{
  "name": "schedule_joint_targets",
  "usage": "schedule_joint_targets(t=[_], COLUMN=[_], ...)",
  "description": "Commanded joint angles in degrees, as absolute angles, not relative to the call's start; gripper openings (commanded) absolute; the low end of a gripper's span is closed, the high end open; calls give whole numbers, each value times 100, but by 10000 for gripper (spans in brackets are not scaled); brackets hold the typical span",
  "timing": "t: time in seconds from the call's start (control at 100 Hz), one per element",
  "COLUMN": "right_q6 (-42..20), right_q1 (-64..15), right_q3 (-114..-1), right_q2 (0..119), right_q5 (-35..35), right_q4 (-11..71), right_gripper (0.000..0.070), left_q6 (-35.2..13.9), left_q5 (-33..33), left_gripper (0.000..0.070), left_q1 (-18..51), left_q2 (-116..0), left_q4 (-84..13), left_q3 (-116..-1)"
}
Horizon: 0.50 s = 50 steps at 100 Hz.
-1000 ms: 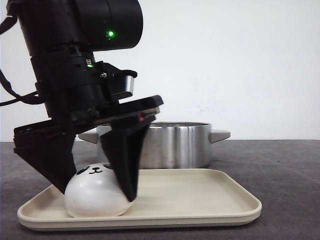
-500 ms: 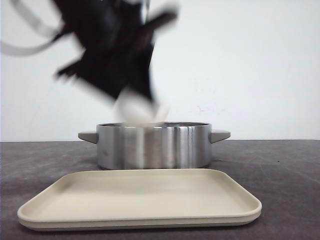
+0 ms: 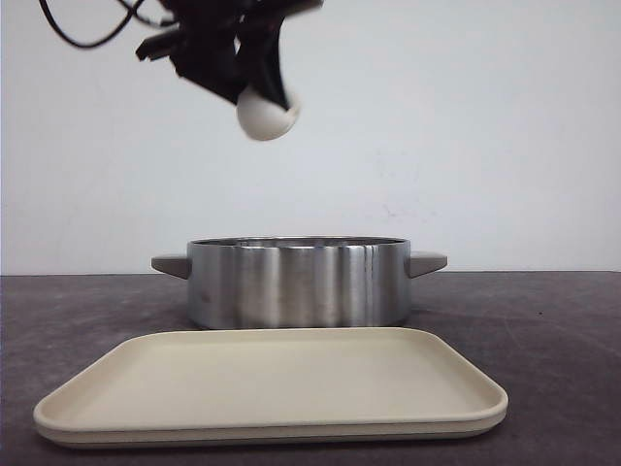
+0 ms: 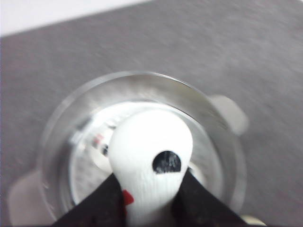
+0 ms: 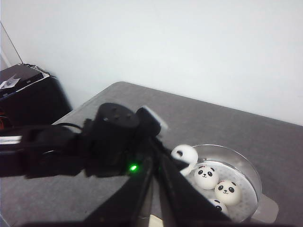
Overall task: Steam buns
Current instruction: 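Lift the last bun with the left gripper into the pot and release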
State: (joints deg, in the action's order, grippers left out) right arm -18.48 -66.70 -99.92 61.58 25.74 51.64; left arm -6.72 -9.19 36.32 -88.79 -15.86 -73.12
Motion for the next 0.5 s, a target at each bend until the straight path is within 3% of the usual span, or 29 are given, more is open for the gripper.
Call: schedule_joint_targets(t=[0.0, 0.38, 0.43, 0.49], right_q6=[-1966, -2283, -2359, -2405], right_q1=[-6744, -6744, -6744, -6744], right_q3=[-10095, -10095, -10095, -10095], right_q2=[6211, 6211, 6211, 6211], right_q5=[2598, 2596, 2600, 2600], right_q4=[5109, 5234, 5308, 5384], right_gripper=[16, 16, 16, 16], left_q6=[-543, -521, -543, -543], left_q5=[-941, -725, -725, -727], left_gripper=[0, 9, 117, 373], left_q1=[3564, 3382, 3382, 3382], left_q2=[-9164, -10289, -10328, -10335], left_q4=[-1498, -1546, -1566, -1577], left_q3=[-7443, -7443, -7443, -7443])
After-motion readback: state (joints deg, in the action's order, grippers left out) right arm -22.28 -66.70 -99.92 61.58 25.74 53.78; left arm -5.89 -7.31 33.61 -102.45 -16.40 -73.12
